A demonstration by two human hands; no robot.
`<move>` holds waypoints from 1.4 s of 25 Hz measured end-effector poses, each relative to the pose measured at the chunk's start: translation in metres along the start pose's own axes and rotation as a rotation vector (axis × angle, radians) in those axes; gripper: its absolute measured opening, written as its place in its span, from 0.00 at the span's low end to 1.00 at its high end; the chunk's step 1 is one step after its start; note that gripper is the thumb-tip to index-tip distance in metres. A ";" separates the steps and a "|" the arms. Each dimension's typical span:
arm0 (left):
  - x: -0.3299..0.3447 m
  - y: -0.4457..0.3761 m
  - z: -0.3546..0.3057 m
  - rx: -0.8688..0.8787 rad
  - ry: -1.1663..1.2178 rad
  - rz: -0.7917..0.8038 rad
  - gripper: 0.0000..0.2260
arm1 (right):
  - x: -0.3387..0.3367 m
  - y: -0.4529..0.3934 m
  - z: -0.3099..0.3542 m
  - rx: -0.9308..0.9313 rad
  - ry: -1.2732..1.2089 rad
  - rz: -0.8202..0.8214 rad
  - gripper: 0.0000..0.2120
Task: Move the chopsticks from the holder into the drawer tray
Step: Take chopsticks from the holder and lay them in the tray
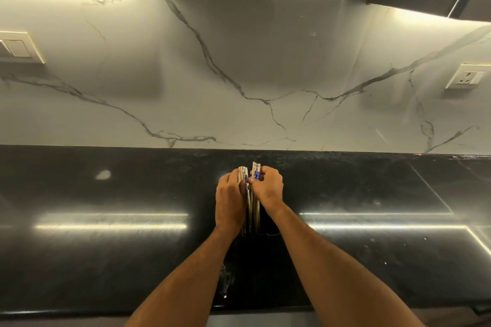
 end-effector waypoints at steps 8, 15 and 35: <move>-0.003 -0.001 -0.057 -0.014 0.321 0.103 0.10 | -0.079 0.029 0.038 -0.091 -0.351 -0.132 0.05; 0.003 0.007 -0.104 -0.047 0.456 0.313 0.06 | -0.143 0.064 0.051 -0.079 -0.712 -0.045 0.10; -0.001 0.076 -0.075 -0.458 0.471 0.555 0.08 | -0.214 0.147 0.062 -0.832 -0.215 -0.343 0.11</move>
Point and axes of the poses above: each hand's wrist, its own y-axis away from the middle knuckle, its own x-axis out of the palm, z = x × y, the point moved 8 cm from there along -y, towards the middle knuckle, and after that the axes turned 7 degrees about x, right-handed, at the moved point
